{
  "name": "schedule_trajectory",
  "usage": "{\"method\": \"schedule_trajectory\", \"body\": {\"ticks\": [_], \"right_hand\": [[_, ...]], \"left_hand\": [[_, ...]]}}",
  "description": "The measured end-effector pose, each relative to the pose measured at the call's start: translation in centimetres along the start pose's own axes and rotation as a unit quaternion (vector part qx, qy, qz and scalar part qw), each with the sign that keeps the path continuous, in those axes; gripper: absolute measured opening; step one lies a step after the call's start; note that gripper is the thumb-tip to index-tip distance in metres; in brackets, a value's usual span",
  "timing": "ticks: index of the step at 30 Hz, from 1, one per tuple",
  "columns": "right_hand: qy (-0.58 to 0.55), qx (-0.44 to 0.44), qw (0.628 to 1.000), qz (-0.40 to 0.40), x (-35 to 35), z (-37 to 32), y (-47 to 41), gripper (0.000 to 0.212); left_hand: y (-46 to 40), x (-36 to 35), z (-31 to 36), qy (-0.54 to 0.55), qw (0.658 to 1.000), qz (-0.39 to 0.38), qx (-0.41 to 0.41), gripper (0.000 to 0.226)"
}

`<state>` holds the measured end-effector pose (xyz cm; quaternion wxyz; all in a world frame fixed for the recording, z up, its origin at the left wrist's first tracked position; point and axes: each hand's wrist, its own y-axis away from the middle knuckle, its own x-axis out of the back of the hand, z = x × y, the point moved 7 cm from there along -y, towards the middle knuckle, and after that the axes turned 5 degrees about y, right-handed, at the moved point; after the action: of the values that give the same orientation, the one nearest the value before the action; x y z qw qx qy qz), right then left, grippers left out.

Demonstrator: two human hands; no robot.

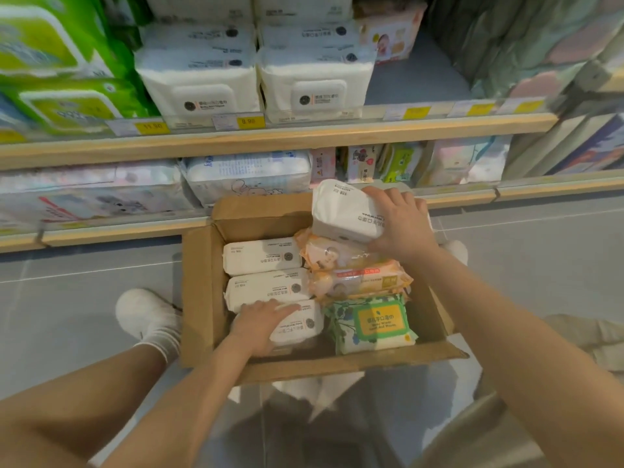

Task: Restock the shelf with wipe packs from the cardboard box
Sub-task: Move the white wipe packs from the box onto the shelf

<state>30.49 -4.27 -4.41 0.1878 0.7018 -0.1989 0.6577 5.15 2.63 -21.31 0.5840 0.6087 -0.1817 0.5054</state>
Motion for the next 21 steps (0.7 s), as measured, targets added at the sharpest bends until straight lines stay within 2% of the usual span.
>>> {"method": "schedule_trajectory", "body": {"ticks": [3,9,16,18,21], "right_hand": [[-0.009,0.000,1.000,-0.014,0.3,-0.2,0.2,0.094],[-0.024,0.012,0.999,-0.032,2.8,-0.7,0.5,0.096],[-0.008,0.047,0.999,0.016,9.0,-2.1,-0.4,0.095],[-0.006,0.055,0.998,0.032,10.8,-2.7,-1.2,0.095],[0.012,0.075,0.995,0.058,13.4,-4.3,-3.1,0.095]], "left_hand": [[1.6,2.3,0.2,0.002,1.000,-0.003,0.001,0.075],[4.9,7.1,0.7,0.024,0.997,0.068,-0.003,0.077],[8.2,14.9,-1.9,0.024,0.984,0.175,0.034,0.077],[9.2,17.2,-3.9,0.014,0.975,0.214,0.063,0.086],[11.1,20.2,-7.7,0.041,0.952,0.288,0.091,0.085]]}}
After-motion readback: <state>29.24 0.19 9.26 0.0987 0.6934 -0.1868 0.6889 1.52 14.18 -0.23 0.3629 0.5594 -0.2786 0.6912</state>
